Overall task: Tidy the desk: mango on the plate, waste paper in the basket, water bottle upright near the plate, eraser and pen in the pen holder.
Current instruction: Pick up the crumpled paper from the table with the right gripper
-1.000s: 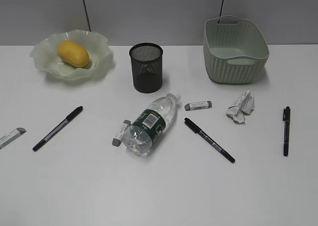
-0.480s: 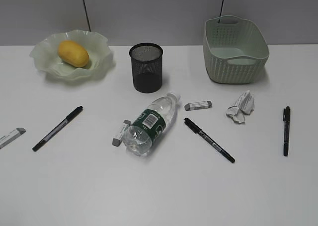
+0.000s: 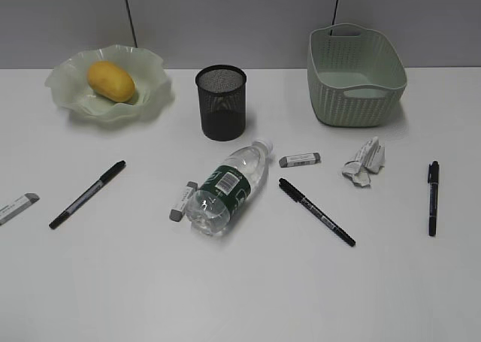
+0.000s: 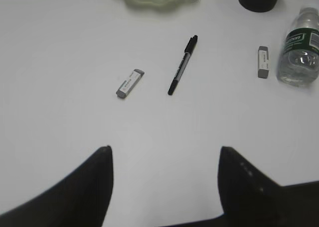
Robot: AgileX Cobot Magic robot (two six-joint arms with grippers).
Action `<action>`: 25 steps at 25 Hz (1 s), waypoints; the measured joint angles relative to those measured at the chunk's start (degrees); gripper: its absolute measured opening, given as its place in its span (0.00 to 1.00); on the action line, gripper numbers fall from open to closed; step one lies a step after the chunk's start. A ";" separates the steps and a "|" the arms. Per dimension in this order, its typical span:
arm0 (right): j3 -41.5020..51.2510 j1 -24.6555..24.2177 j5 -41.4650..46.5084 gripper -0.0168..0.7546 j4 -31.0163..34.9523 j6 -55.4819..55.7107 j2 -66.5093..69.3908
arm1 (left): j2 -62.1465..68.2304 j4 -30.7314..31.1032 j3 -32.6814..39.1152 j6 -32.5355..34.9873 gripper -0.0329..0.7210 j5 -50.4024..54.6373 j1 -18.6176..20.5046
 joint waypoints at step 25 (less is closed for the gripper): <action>-25.37 9.33 0.44 0.59 9.67 10.16 65.40 | -9.29 -0.01 0.17 0.00 0.70 0.04 0.00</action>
